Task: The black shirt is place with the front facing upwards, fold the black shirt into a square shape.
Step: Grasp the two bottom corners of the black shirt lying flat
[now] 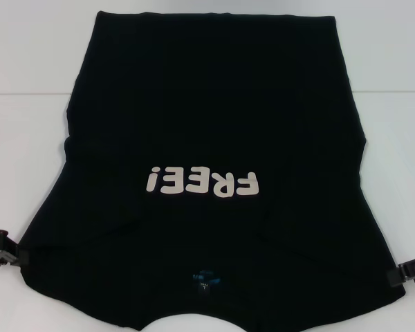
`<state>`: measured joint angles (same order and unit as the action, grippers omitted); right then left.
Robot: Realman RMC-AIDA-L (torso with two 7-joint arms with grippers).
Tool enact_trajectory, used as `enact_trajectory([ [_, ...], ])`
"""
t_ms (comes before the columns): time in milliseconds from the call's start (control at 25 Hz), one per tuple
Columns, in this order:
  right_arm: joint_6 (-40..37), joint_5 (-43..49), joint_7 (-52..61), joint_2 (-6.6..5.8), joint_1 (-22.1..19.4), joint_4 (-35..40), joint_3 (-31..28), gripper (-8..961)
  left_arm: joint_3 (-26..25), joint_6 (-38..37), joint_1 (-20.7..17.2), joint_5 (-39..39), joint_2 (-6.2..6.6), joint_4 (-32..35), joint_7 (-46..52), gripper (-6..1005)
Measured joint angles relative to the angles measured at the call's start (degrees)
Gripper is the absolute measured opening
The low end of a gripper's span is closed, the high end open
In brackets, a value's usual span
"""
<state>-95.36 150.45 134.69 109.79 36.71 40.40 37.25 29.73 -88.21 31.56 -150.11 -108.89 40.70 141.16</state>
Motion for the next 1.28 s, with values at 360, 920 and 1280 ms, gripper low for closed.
enact_trajectory([
  [360,1.7,0.1,-0.2,0.92,0.6,-1.0,2.0,824,0.1,0.0,0.1,-0.1,0.00,-0.1,0.0,0],
  [920,1.8,0.1,-0.2,1.92,1.2,-1.0,3.3,825,0.0,0.1,0.1,0.0,0.00,-0.1,0.0,0],
  [1280,1.1,-1.3,-1.2,2.17,1.8,-2.3,2.8,825,0.0,0.1,0.1,0.0,-0.08,-0.2,0.0,0],
])
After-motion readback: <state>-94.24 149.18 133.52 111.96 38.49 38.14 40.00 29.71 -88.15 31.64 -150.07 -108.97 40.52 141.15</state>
